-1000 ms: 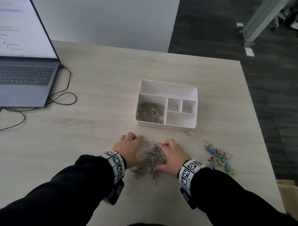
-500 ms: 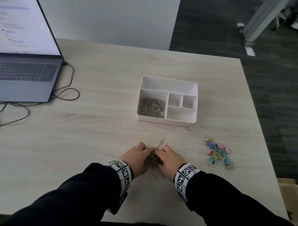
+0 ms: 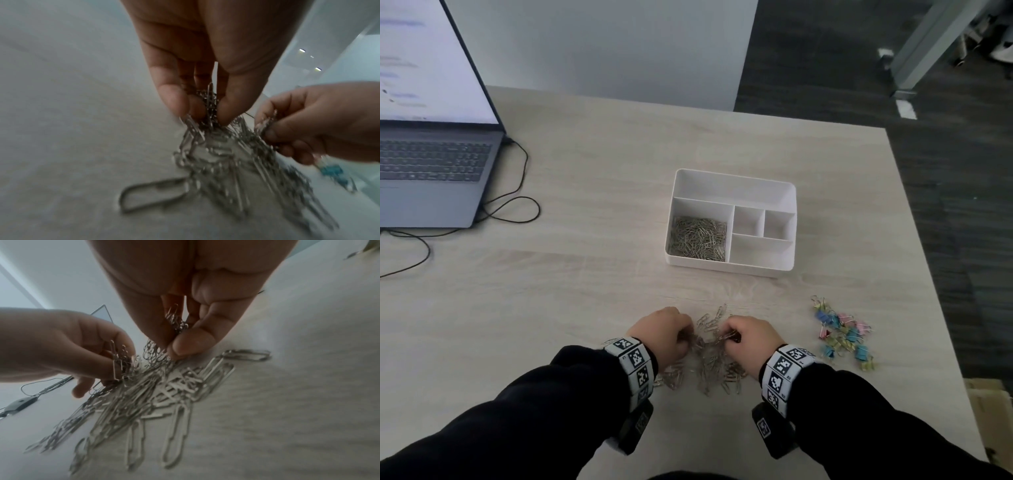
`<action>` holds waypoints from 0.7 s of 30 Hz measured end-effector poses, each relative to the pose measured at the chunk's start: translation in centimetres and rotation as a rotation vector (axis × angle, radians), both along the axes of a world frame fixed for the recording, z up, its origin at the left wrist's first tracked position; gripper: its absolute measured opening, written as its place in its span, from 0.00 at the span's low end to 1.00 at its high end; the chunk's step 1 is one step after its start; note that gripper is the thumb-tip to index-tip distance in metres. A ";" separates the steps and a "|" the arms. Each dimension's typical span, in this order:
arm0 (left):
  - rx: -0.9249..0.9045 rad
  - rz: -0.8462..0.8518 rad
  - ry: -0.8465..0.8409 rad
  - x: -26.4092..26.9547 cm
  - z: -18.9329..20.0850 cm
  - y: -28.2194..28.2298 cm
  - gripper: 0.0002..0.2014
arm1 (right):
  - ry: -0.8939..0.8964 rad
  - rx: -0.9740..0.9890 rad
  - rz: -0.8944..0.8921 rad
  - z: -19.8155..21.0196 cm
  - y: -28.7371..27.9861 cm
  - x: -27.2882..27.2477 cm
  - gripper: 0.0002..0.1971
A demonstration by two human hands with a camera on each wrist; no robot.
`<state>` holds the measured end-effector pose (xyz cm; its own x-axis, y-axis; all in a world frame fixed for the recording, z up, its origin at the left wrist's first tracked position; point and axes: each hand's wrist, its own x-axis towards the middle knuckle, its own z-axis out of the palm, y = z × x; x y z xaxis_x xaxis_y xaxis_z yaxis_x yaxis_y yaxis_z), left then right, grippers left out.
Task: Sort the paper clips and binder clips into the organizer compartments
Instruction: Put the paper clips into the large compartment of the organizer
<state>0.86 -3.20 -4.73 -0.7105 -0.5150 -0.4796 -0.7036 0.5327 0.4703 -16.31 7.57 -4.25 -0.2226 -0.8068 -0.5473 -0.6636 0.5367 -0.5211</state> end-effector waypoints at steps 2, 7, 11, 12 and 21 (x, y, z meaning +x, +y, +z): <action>0.046 0.096 0.053 0.2 0.1 -0.7 0.11 | -0.029 -0.007 -0.055 0.1 -0.1 -0.5 0.11; 0.193 0.319 0.178 -0.2 1.2 -2.7 0.05 | -0.118 -0.043 -0.153 0.6 -1.3 -1.4 0.07; 0.274 0.464 0.302 -1.3 3.0 -4.9 0.05 | -0.168 -0.087 -0.205 1.4 -3.5 -1.8 0.12; 0.282 0.488 0.334 -1.8 3.5 -5.6 0.05 | -0.185 -0.092 -0.224 1.8 -4.2 -1.9 0.12; 0.045 0.523 0.416 -5.8 5.8 -12.1 0.07 | -0.252 -0.178 -0.331 4.9 -10.9 -3.6 0.06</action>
<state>-4.99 -15.30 1.03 -0.5029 -0.8278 -0.2485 -0.6192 0.1445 0.7718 -19.93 -3.33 0.60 -0.3616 -0.8011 -0.4769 -0.3119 0.5860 -0.7478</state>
